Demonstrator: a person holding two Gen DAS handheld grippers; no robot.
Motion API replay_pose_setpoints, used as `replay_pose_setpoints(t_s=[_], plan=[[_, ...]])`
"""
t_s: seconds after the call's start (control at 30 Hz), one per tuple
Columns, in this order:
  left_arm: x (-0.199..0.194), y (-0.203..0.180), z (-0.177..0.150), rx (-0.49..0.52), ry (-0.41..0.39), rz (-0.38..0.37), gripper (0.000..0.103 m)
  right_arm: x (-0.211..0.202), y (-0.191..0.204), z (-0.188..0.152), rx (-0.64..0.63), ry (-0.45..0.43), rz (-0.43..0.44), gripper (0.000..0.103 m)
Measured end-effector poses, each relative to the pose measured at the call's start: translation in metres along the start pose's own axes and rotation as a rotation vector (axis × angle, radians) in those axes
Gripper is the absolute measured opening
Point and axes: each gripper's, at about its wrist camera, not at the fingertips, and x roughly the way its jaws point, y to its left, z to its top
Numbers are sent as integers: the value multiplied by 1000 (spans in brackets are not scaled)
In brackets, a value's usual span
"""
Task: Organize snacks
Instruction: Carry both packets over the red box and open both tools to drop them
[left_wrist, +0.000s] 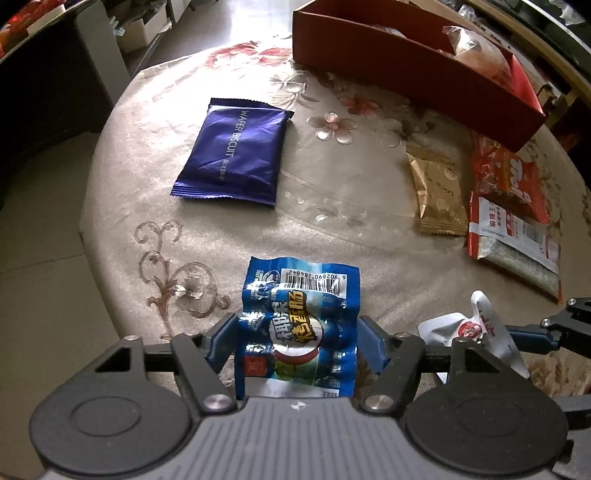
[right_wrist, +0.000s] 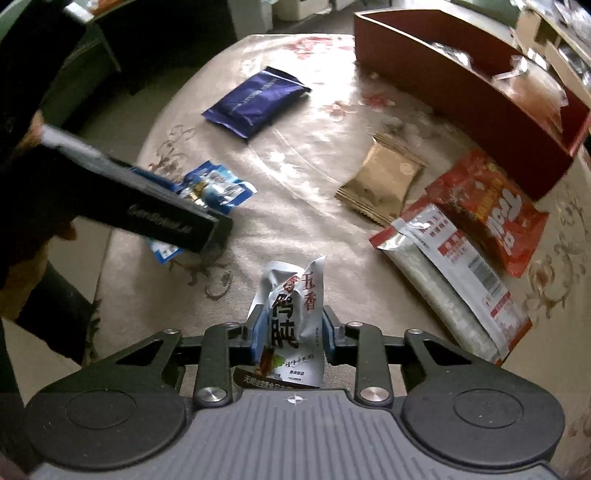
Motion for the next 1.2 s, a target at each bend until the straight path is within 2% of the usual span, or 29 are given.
replay_pose_setpoints(t_s=[0.13,0.17,0.23,0.3,0.33,0.37,0.5,0.6,0.73,0.77,0.83,0.9,0.93,1.03,1.1,1.13,1.17,1.2], plan=[[5,-7,1,23,4,8,86,1,6,1,-21,-20,-37,53],[6,-9,0,38,1,20,88,2,6,3,-14,-25,-38,57],[5,-9,-1,38,-4,27,88,5,8,4,-10,-17,-41,58],[3,-6,-1,31,-4,22,82,7,12,2,-27,-23,-57,57],[2,-5,-1,33,-6,23,76,6,12,2,-25,-24,-59,55],[1,-4,-1,34,-8,23,72,5,10,2,-14,-23,-59,47],[-2,1,-3,10,-5,7,72,-1,5,-2,3,-29,-85,43],[-6,2,-2,0,-19,-6,71,-8,-1,-4,37,-44,-66,36],[-10,2,0,-3,-26,-27,72,-13,-8,-5,71,-66,-68,32],[-10,1,-1,-8,-24,-28,72,-13,-10,-6,83,-69,-62,33],[-8,0,-1,-4,-20,-26,72,-10,-14,-5,119,-58,-45,44],[-7,-1,-2,-6,-15,-25,72,-7,-10,-5,110,-54,-66,71],[-6,0,-2,-7,-11,-28,72,-6,-7,-4,98,-58,-89,74],[-2,0,-3,-3,0,-28,72,0,6,-2,63,-47,-118,79],[-2,0,-4,3,-4,-25,72,11,12,-2,42,-18,-152,79],[-2,0,-5,4,-4,-26,72,13,14,-4,29,-35,-170,80],[-3,0,-5,3,-4,-29,72,12,13,-4,28,-37,-156,75],[-3,1,-5,1,-2,-35,72,8,10,-3,56,-46,-144,60]])
